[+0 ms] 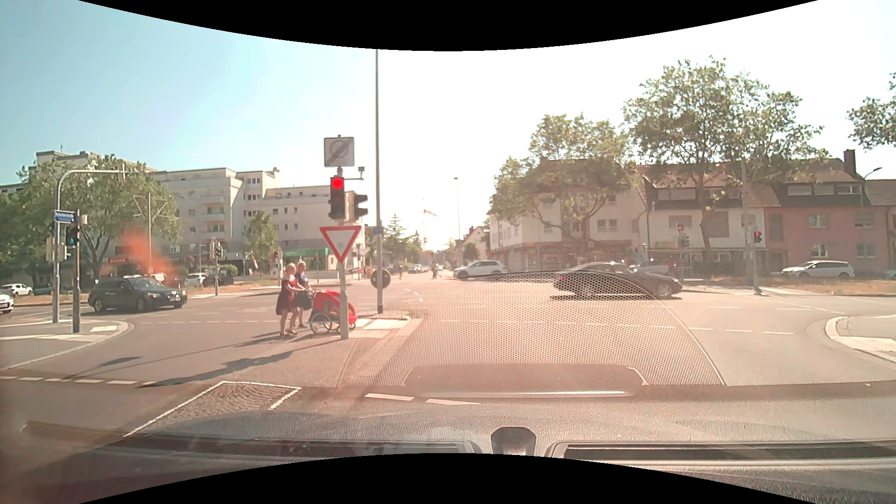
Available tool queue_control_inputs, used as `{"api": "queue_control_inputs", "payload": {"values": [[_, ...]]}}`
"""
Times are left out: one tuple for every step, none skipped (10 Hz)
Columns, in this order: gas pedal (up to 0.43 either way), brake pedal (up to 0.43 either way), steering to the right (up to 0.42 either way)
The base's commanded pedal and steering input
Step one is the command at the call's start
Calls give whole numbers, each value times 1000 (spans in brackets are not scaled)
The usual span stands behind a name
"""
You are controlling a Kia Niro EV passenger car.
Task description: Follow the waypoints while adhering to traffic rules and regulations
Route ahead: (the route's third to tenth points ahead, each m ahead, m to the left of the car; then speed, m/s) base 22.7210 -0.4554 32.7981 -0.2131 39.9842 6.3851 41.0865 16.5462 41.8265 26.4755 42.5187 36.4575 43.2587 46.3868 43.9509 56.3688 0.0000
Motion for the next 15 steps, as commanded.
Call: {"api": "queue_control_inputs", "payload": {"values": [[0, 293, -8], [0, 293, -9], [0, 293, -6], [0, 287, -2], [0, 293, -1], [0, 287, -1], [0, 293, -1], [0, 287, -2], [0, 293, -1], [0, 293, -1], [0, 293, 0], [0, 293, 0], [0, 293, -1], [0, 293, 0], [0, 293, 0]]}}
